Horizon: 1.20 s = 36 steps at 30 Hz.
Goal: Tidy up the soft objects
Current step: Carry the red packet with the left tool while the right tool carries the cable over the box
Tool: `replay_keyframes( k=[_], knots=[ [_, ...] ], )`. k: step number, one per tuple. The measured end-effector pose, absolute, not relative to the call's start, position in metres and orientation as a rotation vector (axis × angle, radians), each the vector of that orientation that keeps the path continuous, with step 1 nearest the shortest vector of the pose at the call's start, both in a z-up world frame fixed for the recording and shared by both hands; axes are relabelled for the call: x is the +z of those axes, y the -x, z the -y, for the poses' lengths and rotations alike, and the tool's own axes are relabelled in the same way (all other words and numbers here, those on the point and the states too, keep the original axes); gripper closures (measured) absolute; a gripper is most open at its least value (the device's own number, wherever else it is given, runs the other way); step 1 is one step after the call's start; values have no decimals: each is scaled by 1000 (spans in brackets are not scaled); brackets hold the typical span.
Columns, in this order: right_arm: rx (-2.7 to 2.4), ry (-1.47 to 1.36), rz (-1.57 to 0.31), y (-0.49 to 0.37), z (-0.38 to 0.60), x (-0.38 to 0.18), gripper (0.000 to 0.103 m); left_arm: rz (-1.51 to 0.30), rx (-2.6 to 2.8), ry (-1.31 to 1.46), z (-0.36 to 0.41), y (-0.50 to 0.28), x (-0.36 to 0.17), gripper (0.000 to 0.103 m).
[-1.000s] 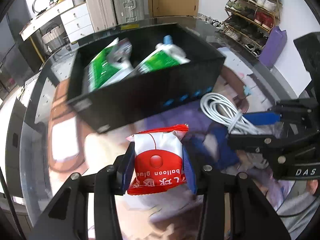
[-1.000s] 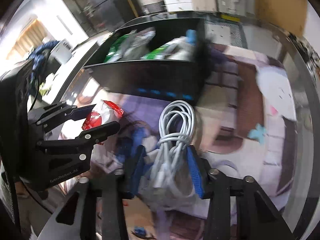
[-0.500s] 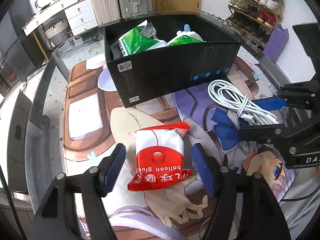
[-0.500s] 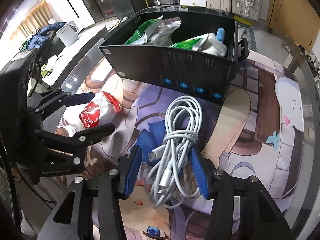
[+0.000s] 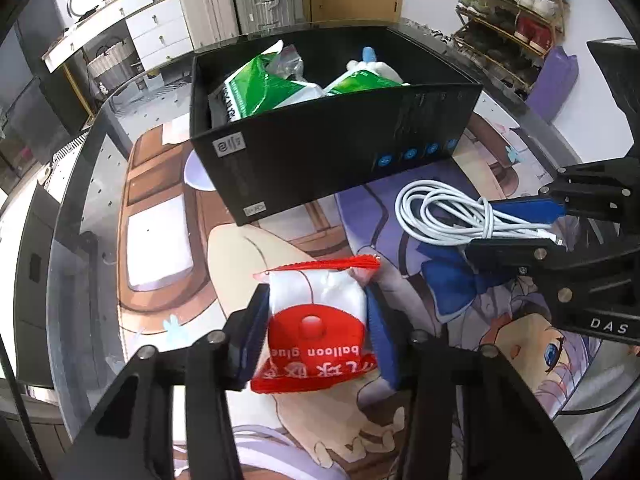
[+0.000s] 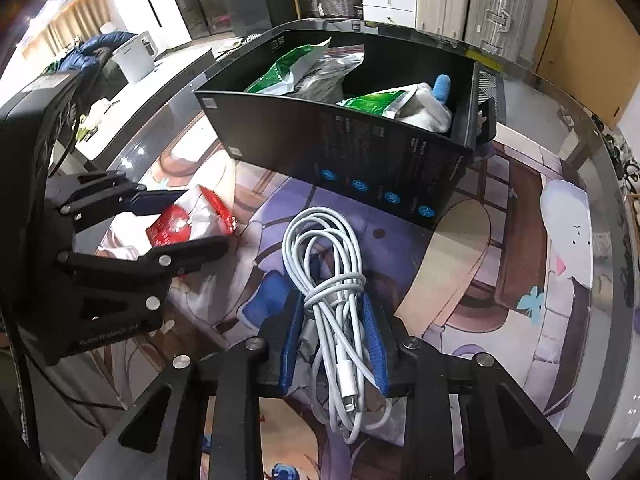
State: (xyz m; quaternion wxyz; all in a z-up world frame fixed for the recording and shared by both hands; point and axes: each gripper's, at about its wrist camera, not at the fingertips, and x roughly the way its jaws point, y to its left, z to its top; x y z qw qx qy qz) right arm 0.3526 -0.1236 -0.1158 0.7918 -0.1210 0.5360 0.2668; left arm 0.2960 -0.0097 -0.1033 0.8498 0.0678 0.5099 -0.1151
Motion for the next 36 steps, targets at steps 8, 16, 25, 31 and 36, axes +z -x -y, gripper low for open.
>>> replay_keyframes(
  k=[8, 16, 25, 31, 36],
  knots=[
    [578, 222, -1107, -350, 130, -99, 75, -1050, -257, -120, 6, -293, -92, 60],
    [595, 208, -1043, -343, 132, -72, 75, -978, -255, -111, 3, -286, -65, 60],
    [601, 181, -971, -335, 131, -46, 75, -871, -259, -111, 5, -270, -34, 60],
    [592, 163, -915, -330, 133, -27, 75, -816, -250, -137, 8, -269, -20, 60],
    [573, 137, -867, -329, 137, -10, 75, -763, -232, -117, 4, -271, -6, 60]
  ],
)
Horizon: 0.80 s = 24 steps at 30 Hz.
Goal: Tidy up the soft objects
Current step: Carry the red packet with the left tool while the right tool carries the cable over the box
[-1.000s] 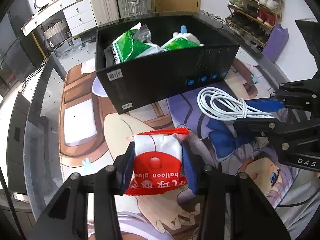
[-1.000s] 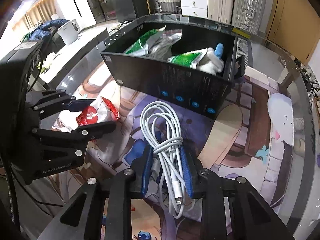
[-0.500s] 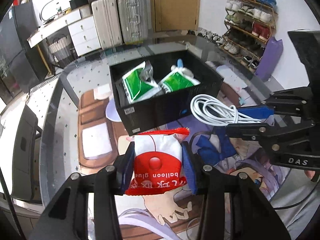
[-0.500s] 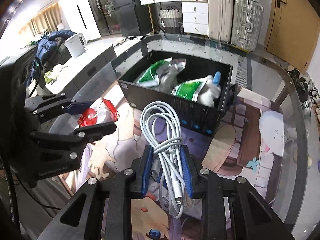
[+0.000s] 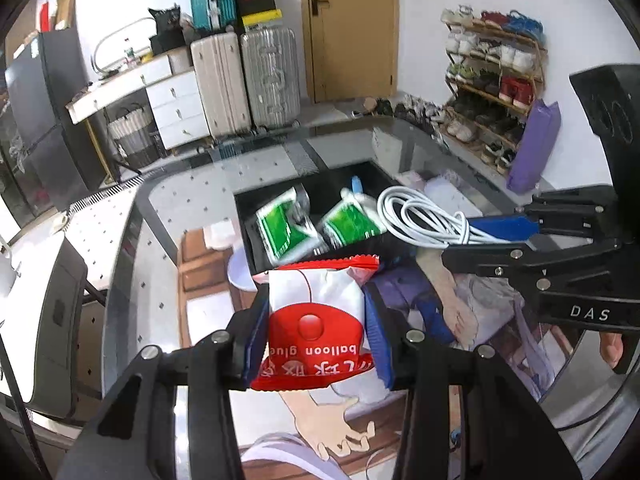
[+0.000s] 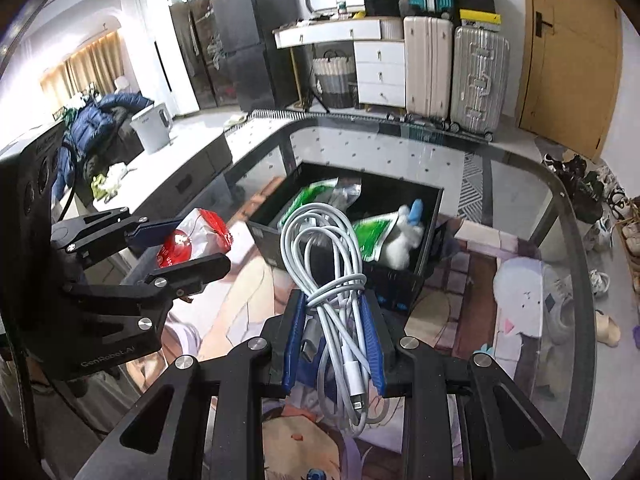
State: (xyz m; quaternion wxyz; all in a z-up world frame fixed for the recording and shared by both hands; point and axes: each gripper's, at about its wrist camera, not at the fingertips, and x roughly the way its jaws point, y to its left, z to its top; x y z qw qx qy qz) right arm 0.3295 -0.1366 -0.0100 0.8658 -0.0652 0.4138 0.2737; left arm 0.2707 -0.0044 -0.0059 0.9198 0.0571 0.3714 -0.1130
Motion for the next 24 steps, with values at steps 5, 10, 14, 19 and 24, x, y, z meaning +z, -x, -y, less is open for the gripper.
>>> replay_keyframes(
  k=[5, 10, 14, 19, 24],
  knots=[
    [554, 114, -811, -331, 139, 6, 75, -678, -220, -92, 3, -266, 13, 60],
    [529, 133, -719, -330, 132, 28, 75, -594, -214, -73, 1, -267, 31, 60],
    [524, 110, -678, -333, 128, 37, 75, -559, -199, -65, -3, -277, 34, 60],
    [486, 103, -628, -343, 124, 43, 75, -534, -183, -38, -10, -293, 32, 60],
    [462, 81, -610, -361, 124, 43, 75, -536, -166, -3, -17, -310, 24, 60]
  ],
)
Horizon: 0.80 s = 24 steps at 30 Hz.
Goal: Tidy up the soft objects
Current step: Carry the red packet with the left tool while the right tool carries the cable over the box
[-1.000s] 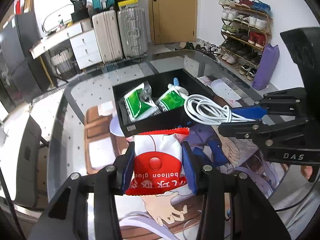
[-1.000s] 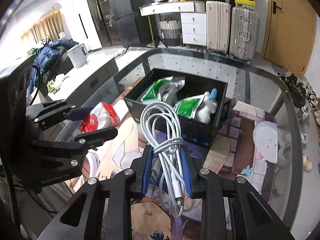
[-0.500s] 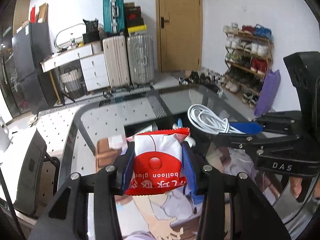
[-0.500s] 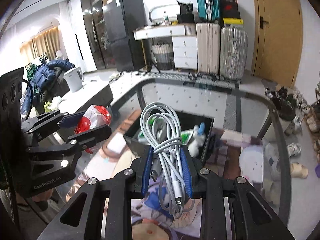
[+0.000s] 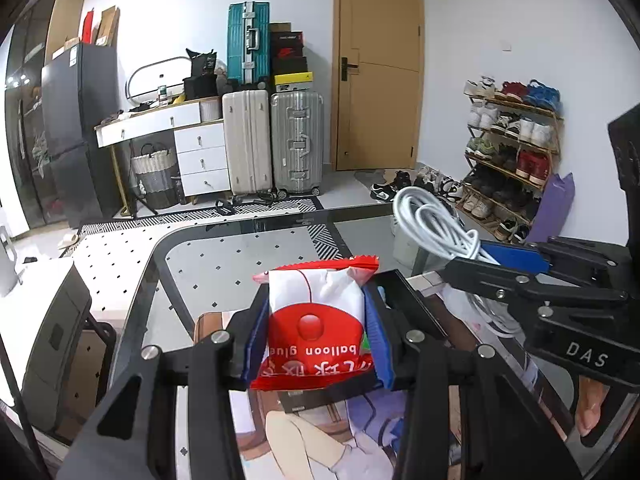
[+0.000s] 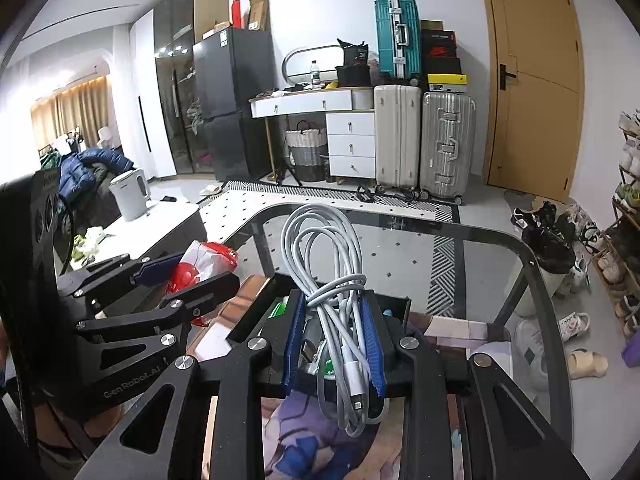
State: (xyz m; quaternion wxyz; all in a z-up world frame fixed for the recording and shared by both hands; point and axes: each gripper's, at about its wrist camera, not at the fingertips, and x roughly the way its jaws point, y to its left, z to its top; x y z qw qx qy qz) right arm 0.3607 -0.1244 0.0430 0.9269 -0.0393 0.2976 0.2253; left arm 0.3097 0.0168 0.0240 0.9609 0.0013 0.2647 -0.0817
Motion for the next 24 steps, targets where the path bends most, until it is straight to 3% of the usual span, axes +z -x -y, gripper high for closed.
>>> replay_keyframes(
  k=[24],
  knots=[
    [451, -46, -759, -445, 116, -30, 75, -690, -99, 78, -9, -374, -34, 60]
  ],
)
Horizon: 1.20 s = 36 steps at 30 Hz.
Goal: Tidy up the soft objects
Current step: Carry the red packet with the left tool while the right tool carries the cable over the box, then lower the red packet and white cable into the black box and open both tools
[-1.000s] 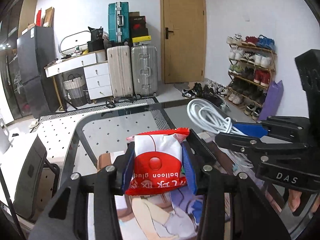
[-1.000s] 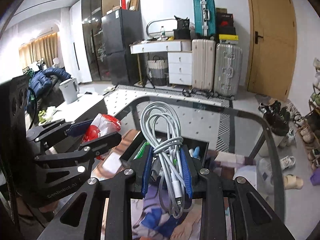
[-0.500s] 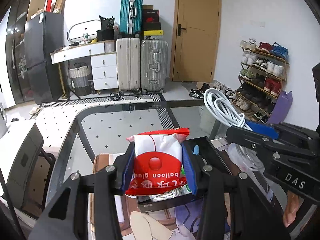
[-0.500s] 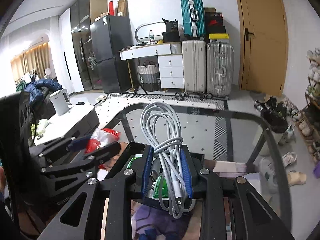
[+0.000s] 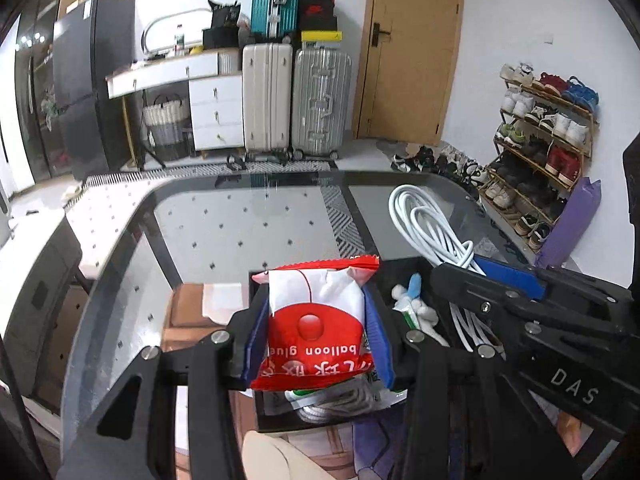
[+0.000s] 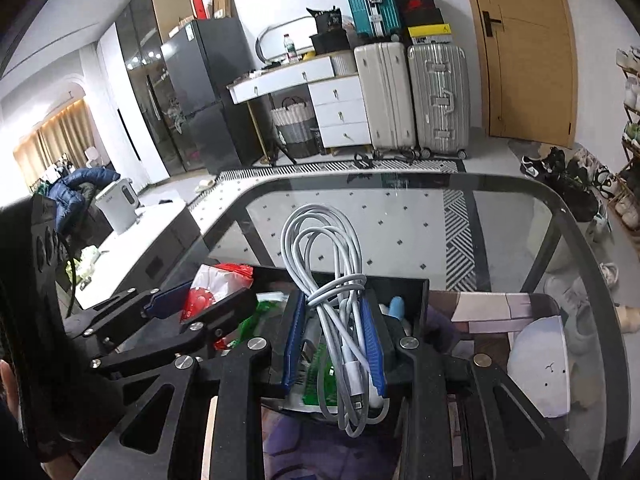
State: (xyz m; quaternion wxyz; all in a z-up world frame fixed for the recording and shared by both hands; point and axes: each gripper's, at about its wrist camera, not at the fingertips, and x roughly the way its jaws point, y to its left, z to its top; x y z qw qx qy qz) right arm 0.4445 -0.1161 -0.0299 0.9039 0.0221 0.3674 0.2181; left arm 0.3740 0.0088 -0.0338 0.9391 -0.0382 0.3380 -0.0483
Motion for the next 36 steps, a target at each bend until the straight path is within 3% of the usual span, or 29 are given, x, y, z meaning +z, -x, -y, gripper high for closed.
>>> replay_keyframes(
  k=[21, 22, 24, 28, 30, 36],
  knots=[
    [464, -37, -815, -447, 118, -49, 75, -759, -98, 32, 4, -377, -54, 57],
    [465, -39, -816, -447, 119, -49, 75, -762, -95, 32, 6, -378, -54, 56],
    [466, -46, -822, -447, 120, -50, 75, -769, -97, 36, 6, -378, -56, 42],
    [464, -50, -827, -447, 123, -51, 75, -763, -96, 33, 5, -378, -57, 35],
    [462, -52, -822, -445, 123, -50, 75, -758, -103, 46, 3, -377, -56, 25],
    [462, -64, -810, -441, 129, -45, 75, -734, -112, 64, -2, -373, -50, 23]
  ],
)
